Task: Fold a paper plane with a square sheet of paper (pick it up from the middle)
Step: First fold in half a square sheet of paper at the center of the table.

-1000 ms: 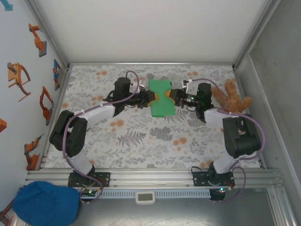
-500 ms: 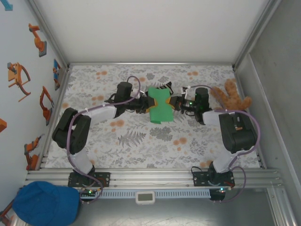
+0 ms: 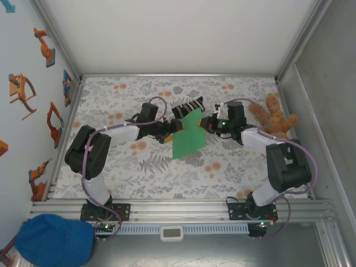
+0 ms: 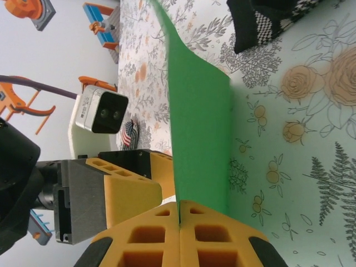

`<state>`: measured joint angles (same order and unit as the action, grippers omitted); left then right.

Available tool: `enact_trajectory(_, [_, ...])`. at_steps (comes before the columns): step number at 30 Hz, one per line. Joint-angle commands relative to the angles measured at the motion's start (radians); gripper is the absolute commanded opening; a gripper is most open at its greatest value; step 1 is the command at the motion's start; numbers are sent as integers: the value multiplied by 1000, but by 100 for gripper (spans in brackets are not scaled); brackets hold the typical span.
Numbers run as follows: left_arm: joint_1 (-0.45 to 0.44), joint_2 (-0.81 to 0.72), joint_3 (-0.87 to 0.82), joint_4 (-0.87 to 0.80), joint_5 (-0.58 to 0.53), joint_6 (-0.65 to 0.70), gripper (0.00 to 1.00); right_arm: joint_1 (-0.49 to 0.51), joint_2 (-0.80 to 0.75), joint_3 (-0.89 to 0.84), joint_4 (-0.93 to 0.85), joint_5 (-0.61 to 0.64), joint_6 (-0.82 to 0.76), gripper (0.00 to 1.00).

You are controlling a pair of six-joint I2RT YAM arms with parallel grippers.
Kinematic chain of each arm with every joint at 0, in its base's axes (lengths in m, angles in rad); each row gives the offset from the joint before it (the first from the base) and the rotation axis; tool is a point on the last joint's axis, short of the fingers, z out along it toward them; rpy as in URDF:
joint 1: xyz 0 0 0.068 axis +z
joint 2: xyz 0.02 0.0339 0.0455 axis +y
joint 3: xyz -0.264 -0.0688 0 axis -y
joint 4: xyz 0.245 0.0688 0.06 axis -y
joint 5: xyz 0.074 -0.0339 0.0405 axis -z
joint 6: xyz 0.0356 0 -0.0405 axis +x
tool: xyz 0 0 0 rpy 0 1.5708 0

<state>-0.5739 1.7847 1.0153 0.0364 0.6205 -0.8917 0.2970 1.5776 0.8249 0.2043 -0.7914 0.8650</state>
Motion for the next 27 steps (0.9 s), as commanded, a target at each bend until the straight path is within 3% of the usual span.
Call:
enact_trajectory(1, [12,-88,-38,-31,-46,36,91,46,-36,60,-69,38,-31,0])
enact_trajectory(5, [30,-174,-73,-69,-101,50,91,63,-83,118,-159,94,-49,0])
enact_trajectory(15, [42,-228,-73,-182,-201,85,90,66,-192,363,-751,389,-310,0])
enact_trajectory(22, [36,-170,-61,-191,-213,69,86,159,-113,445,-845,484,-316,0])
enact_trajectory(27, [36,-179,-92,-164,-245,43,84,246,-13,444,-725,464,-247,0])
